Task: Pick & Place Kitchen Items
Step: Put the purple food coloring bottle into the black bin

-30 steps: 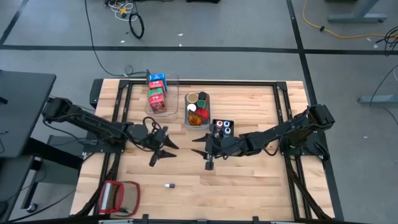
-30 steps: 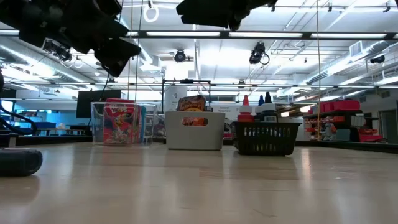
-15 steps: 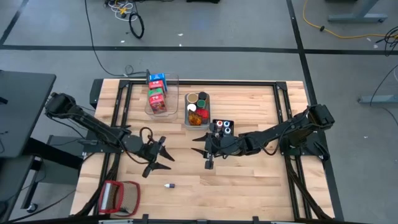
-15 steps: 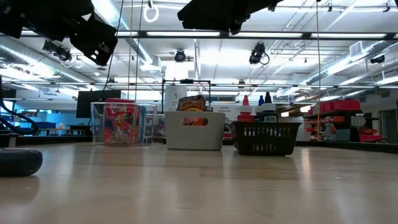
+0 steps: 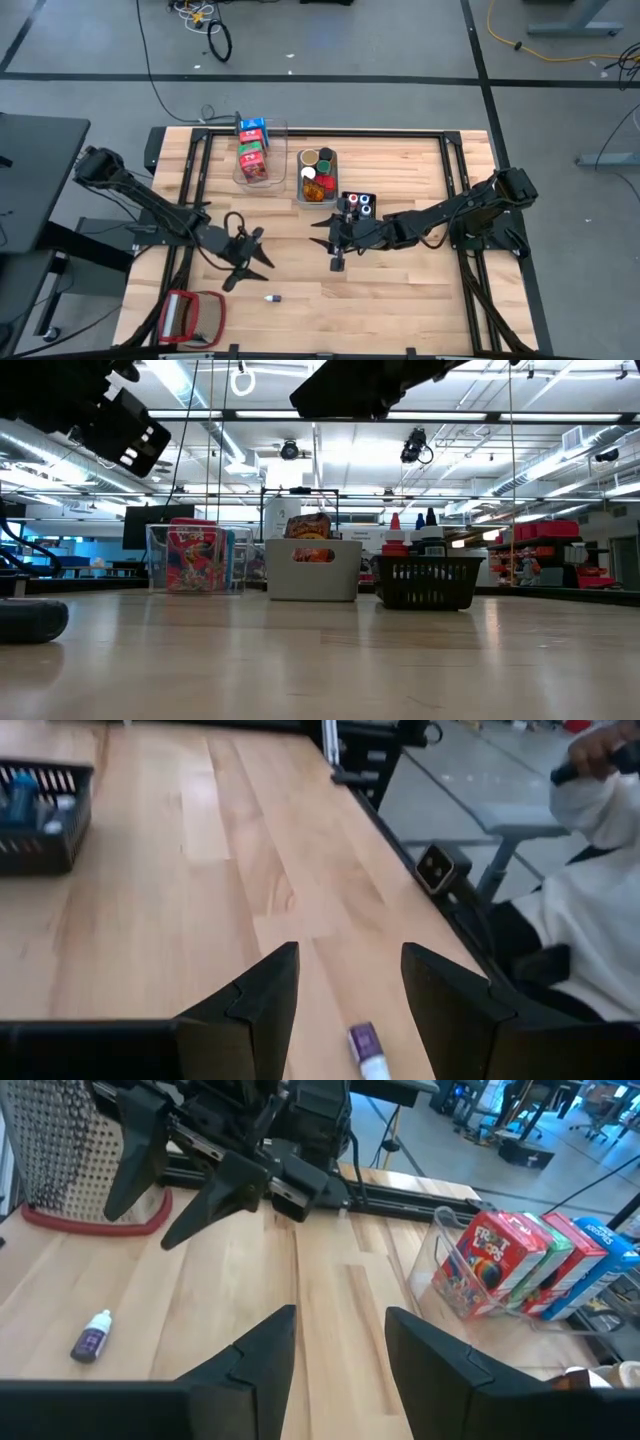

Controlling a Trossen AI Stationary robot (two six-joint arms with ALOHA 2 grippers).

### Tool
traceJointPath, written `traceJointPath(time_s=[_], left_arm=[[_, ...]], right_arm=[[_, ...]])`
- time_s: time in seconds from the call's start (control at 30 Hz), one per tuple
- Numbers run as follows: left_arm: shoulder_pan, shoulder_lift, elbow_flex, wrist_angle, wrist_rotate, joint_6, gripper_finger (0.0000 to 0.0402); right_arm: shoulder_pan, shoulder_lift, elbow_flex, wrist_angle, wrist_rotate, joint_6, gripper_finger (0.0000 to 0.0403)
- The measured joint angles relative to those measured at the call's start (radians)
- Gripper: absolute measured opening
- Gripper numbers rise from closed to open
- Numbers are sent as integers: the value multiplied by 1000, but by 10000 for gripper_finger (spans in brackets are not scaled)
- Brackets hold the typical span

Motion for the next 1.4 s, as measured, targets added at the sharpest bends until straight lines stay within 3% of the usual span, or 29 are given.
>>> traceJointPath(time_s=[0.5,0.6,0.83,1.03,1.4], left_arm=[[-123,29,41,-4,-149,-10,168],[-143,92,86,-10,-125,-14,157],[-131,307,210,-18,41,35,145],[-104,386,272,-78,13,31,172],[-114,581,271,-96,-52,-23,231]], right_arm=[[-27,0,0,-13,0,-2,165],[-35,0,0,-17,0,6,165],[-37,0,0,-46,-4,6,165],[-37,0,0,-98,-91,6,165],[-36,1,0,-240,-272,30,165]])
